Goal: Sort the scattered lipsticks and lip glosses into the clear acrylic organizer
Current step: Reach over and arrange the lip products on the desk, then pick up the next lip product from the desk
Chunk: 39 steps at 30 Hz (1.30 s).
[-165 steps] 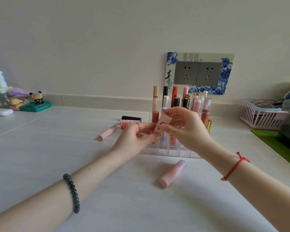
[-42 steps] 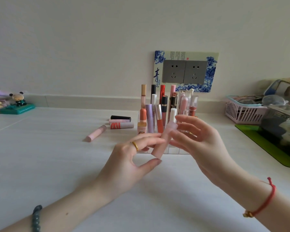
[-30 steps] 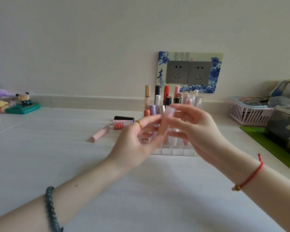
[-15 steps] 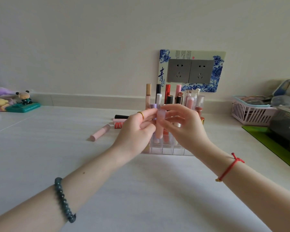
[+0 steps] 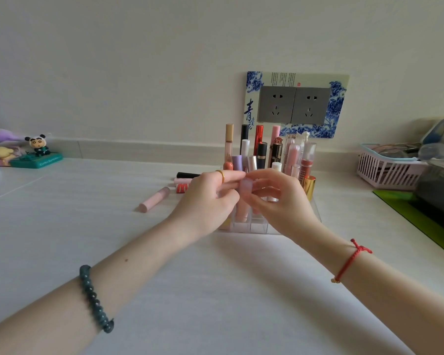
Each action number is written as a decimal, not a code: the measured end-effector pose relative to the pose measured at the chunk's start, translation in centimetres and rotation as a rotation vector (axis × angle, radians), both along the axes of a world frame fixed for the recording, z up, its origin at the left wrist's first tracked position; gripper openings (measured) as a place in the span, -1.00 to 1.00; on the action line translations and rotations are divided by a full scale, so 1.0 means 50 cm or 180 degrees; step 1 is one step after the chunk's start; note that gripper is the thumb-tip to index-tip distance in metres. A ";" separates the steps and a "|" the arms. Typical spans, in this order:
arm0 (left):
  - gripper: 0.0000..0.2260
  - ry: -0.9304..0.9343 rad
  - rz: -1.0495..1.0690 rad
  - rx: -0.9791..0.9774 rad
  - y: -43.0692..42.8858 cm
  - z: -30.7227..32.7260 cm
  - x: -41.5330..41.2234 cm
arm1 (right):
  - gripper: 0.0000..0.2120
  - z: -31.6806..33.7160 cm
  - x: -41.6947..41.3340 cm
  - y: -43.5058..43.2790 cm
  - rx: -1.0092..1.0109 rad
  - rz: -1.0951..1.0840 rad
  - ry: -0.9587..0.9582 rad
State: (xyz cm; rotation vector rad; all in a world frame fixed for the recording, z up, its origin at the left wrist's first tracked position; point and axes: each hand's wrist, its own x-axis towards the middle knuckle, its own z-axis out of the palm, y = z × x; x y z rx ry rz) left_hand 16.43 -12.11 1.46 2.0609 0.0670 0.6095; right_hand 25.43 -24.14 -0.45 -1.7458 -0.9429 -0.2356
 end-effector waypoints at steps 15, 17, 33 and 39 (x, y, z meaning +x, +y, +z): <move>-0.64 -0.0070 0.0025 0.0445 0.003 0.000 -0.003 | -0.82 -0.017 -0.006 0.001 -0.0113 -0.0086 -0.0059; -0.64 -0.0136 0.0017 0.0413 0.004 0.000 -0.003 | -0.84 -0.019 -0.008 0.002 -0.0117 -0.0121 -0.0097; -0.71 -0.0269 0.0900 0.0577 0.174 -0.021 -0.033 | -0.73 -0.022 -0.017 0.000 -0.0061 -0.0276 -0.0164; -0.46 0.0582 0.1574 0.0938 0.263 -0.071 -0.042 | -0.73 -0.003 -0.032 -0.004 0.0269 -0.0402 -0.0562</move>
